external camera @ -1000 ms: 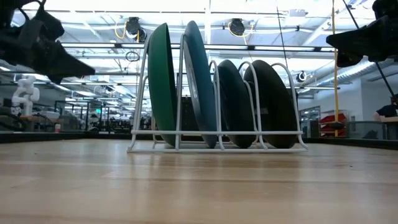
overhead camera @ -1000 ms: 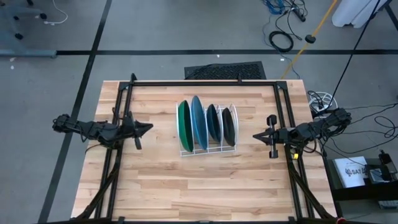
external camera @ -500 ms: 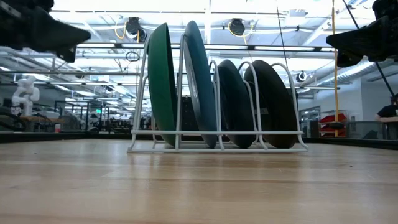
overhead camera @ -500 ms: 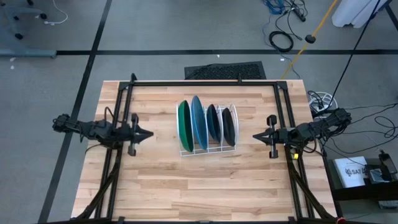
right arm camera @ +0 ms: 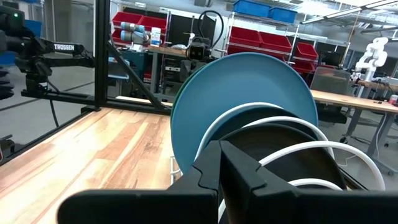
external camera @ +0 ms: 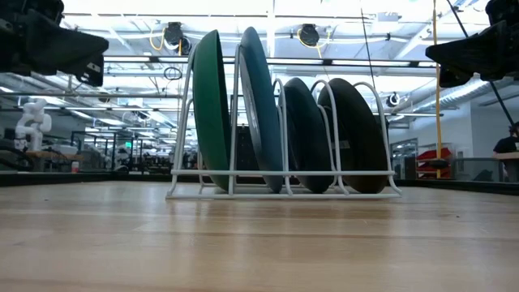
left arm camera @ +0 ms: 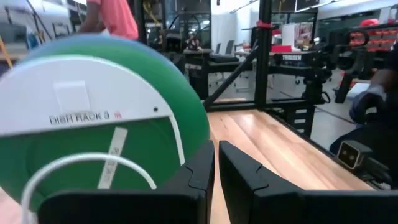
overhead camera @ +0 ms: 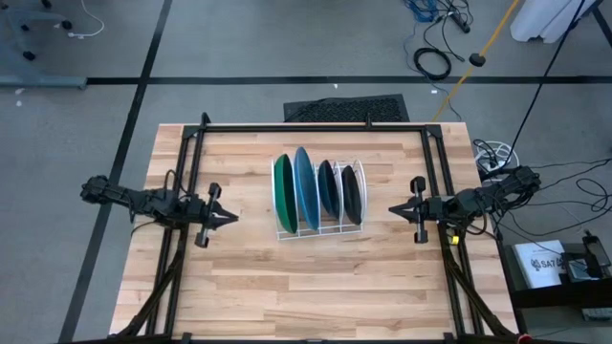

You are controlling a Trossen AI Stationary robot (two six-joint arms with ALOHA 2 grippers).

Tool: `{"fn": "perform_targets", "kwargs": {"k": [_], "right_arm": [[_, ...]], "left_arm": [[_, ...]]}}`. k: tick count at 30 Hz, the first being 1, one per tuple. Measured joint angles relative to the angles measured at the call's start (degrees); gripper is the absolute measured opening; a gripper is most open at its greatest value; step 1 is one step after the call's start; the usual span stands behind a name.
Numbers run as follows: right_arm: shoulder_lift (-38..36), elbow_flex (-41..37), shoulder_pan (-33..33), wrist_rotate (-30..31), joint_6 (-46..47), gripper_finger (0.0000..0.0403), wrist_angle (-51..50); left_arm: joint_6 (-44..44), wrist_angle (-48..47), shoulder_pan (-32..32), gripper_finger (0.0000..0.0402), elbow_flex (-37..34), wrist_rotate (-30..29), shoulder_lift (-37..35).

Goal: Sort dishes
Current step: Return to Home Position

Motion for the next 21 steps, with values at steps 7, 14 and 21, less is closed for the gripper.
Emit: {"fn": "perform_targets", "kwargs": {"k": [7,14,21], "right_arm": [[0.00,0.00,-0.01,0.01,0.00,0.0000,0.00],[0.00,0.00,0.00,0.00,0.00,0.0000,-0.03],[0.00,0.00,-0.01,0.01,0.00,0.0000,-0.02]], "left_arm": [[1.23,-1.06,3.07,0.0034,-0.02,-0.11,0.01],[2.23,-1.51,8.09,0.0034,-0.04,1.22,0.00],[3.33,-1.54,11.06,0.0034,-0.07,0.66,0.00]]}}
